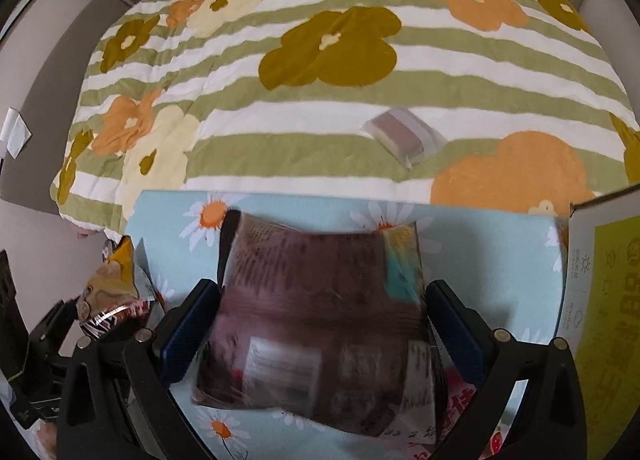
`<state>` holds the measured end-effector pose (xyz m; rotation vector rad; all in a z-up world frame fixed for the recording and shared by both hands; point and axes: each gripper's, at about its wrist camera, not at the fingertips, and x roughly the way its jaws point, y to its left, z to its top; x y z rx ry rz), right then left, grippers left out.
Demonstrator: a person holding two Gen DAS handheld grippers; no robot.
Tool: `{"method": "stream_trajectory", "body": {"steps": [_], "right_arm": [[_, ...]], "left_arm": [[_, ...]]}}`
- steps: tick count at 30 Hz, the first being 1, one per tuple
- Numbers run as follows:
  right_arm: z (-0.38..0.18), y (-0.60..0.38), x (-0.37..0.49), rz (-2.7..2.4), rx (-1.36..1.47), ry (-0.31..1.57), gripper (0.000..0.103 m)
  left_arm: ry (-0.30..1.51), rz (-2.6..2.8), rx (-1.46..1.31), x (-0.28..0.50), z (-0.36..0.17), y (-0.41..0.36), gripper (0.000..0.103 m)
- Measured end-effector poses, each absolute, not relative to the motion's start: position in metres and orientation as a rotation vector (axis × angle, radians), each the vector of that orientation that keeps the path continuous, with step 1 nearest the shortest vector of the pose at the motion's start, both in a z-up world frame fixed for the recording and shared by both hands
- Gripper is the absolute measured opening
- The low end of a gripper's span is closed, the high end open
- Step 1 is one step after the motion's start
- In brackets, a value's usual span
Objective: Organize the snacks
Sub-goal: 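Grasp the TATRE chip bag with left tool while right tool grasps brown bag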
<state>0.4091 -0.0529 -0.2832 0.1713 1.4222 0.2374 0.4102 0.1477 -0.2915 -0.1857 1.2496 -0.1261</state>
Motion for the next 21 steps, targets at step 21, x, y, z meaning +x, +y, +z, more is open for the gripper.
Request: {"method": "stream_trajectory", "body": {"steps": [21], "right_arm": [[-0.291, -0.041, 0.384, 0.31, 0.198, 1.409, 0.077]], "left_arm": [[1.231, -0.197, -0.109, 0.408, -0.281, 0.142, 0.072]]}}
